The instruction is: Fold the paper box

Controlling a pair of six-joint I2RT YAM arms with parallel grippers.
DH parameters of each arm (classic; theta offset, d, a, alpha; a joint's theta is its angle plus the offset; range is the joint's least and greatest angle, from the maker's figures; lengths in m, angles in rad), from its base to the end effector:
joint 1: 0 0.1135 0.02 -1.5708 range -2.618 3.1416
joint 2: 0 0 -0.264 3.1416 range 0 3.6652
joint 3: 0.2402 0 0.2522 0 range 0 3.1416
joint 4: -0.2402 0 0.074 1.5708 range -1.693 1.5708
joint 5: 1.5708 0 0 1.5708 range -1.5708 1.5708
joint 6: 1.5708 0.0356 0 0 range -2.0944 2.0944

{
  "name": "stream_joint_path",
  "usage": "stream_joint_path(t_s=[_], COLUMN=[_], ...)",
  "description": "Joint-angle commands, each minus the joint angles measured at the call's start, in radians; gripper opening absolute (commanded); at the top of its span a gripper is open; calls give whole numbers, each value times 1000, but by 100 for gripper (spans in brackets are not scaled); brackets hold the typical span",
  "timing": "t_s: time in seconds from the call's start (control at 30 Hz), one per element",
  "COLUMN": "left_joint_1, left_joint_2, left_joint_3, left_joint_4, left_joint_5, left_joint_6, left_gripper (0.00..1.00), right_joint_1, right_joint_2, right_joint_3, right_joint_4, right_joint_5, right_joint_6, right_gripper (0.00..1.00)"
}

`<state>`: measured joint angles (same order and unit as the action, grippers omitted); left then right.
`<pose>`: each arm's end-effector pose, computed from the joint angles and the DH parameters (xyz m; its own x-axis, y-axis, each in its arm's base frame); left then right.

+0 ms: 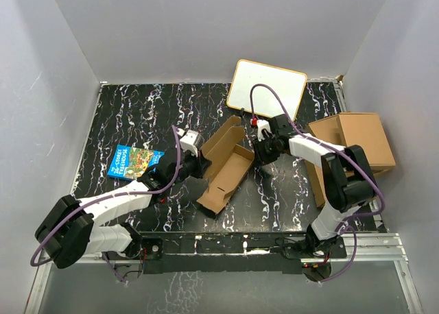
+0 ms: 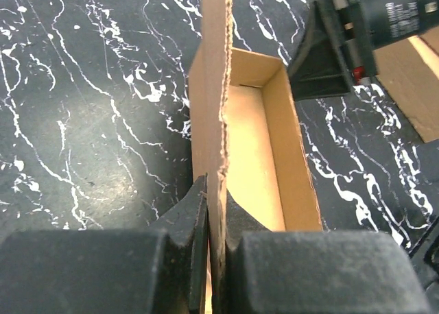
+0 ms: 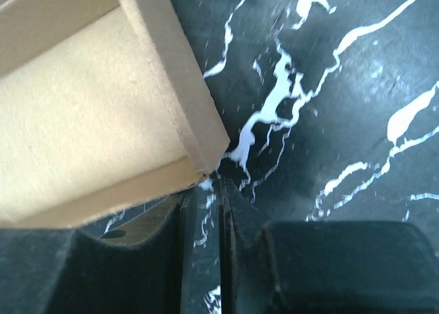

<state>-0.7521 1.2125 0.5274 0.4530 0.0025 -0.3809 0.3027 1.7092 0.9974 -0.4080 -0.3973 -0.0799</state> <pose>0.1911 -0.1789 0.2270 -0.4106 -0.1250 -0.9032 0.5734 0.7348 -0.3623 0.3087 0.1108 0.1643 -0.8216 -0.3337 -0.4623 -0.5030 0.8059 0.3123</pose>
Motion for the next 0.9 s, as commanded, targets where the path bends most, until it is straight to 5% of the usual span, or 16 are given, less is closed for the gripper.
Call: stream_joint_path(t_s=[0.0, 0.33, 0.43, 0.53, 0.67, 0.87], left_joint_1=[-10, -1, 18, 51, 144, 225], left_joint_2=[-53, -2, 19, 46, 80, 82], left_joint_3=[25, 42, 42, 59, 100, 131], left_joint_4=[-34, 36, 78, 91, 62, 48], left_joint_5=[-44, 49, 125, 218, 380, 555], left_joint_6=[95, 254, 300, 359, 375, 463], left_gripper=[0, 0, 0, 0, 0, 0], right_joint_1=[-33, -112, -116, -119, -172, -219], right_joint_2=[-135, -387, -435, -435, -396, -427], right_joint_3=[-69, -123, -119, -102, 34, 98], right_joint_4=[21, 5, 36, 78, -92, -102], right_joint_5=[-25, -289, -380, -455, -670, -690], right_joint_6=[-133, -309, -346, -382, -577, -669], right_gripper=[25, 38, 54, 81, 98, 99])
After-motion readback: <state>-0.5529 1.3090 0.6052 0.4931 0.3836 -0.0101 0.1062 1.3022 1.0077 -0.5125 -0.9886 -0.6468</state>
